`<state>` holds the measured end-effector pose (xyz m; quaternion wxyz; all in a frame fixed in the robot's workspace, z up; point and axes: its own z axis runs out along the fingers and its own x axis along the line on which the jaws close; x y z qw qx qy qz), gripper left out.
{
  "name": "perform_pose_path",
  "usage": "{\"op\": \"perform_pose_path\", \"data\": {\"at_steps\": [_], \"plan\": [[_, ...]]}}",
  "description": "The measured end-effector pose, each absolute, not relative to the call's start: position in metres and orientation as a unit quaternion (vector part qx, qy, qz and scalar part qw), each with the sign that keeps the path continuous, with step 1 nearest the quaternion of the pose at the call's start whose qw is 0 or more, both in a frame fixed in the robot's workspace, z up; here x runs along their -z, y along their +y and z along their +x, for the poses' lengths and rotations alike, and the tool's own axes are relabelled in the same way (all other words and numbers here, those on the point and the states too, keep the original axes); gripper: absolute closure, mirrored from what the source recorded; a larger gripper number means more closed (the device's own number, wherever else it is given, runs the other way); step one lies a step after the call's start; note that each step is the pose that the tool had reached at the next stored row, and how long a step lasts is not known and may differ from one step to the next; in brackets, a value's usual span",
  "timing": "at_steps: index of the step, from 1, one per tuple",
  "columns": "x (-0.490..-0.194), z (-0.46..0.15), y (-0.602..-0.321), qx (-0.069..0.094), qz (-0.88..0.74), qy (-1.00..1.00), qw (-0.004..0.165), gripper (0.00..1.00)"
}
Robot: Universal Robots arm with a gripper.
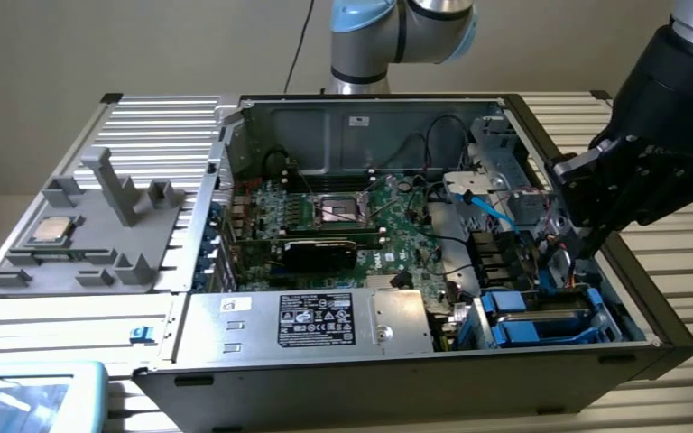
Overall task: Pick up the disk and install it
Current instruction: 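Insert the second disk wire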
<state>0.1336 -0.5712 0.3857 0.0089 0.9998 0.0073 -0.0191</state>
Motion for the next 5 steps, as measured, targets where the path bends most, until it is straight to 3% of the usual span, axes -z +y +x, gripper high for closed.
{"op": "perform_pose_path", "data": {"at_steps": [5], "plan": [[-0.3857,0.1336,-0.5712,0.019,1.0,0.008,0.009,0.89]]}}
